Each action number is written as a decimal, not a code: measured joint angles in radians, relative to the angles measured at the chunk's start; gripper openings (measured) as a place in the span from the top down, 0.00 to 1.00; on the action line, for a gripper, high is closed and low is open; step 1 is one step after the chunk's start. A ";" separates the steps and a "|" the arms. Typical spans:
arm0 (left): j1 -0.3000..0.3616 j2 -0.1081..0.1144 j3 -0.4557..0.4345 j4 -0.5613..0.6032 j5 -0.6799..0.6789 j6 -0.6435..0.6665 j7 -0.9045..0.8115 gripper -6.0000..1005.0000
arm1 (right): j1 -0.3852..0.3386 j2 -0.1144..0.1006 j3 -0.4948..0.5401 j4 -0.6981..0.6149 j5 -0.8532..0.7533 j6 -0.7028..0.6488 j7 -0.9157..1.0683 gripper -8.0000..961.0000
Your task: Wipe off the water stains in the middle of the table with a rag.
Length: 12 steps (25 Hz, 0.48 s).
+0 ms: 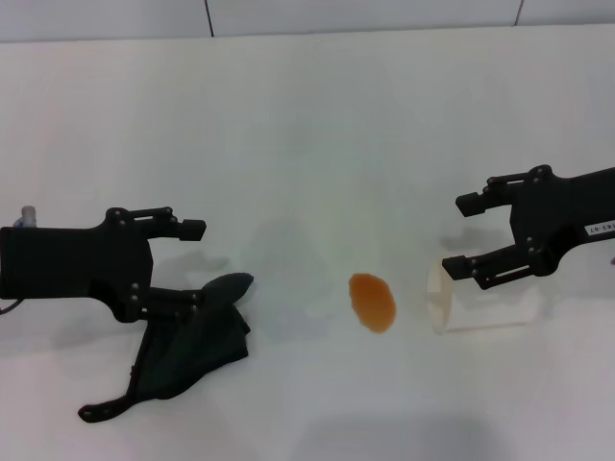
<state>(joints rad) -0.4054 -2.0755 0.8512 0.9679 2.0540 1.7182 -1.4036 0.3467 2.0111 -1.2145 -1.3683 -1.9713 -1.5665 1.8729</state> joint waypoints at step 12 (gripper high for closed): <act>-0.004 0.000 0.000 0.004 0.001 0.000 -0.006 0.14 | 0.000 0.000 0.001 0.005 -0.001 0.000 0.000 0.13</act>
<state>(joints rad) -0.4094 -2.0754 0.8512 0.9719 2.0555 1.7182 -1.4095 0.3466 2.0111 -1.2139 -1.3634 -1.9728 -1.5661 1.8729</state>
